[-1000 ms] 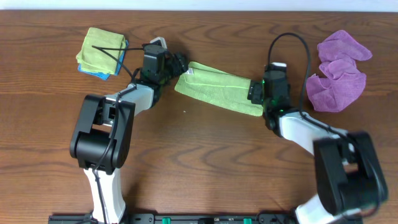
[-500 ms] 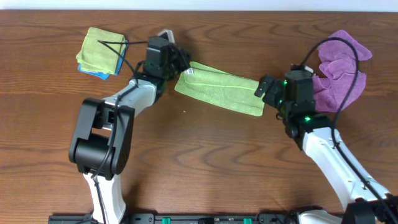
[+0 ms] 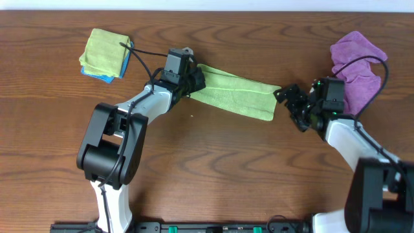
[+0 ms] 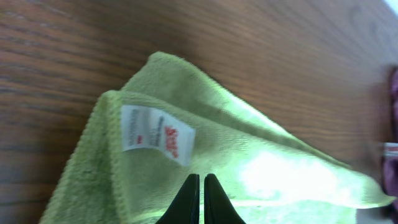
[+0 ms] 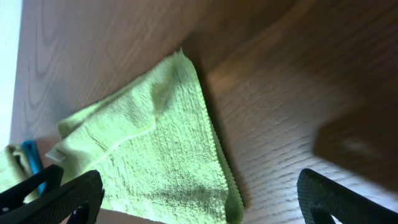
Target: Fold the cloth
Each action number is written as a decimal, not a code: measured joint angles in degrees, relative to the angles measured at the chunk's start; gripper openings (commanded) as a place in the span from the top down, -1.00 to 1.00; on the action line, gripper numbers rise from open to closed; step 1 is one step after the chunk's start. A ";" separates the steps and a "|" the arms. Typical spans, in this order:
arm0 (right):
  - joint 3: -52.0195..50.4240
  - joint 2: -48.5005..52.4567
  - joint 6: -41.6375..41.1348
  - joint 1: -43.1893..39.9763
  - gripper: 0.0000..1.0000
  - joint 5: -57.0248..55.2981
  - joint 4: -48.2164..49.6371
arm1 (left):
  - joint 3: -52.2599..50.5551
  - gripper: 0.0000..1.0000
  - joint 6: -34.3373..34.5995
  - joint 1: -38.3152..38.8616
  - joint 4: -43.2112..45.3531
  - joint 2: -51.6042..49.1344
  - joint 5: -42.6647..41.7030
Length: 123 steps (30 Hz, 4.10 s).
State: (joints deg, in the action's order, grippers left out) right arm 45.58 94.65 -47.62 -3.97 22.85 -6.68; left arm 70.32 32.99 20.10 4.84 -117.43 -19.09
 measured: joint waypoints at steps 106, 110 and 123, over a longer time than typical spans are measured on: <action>34.25 25.97 17.97 32.70 0.60 -10.69 8.41 | 1.77 0.88 -6.14 -9.05 -7.67 9.66 4.48; 35.71 25.97 18.08 34.16 0.58 -10.73 8.44 | 1.77 0.89 -6.34 -10.34 -8.09 10.58 4.48; 41.27 25.97 18.14 35.06 0.19 -10.73 6.78 | 1.77 0.61 -7.58 -10.69 -10.97 10.69 4.46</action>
State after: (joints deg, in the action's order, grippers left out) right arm 86.85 120.62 -29.47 31.09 12.12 0.10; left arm 72.10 25.41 9.41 -6.13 -106.74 -14.63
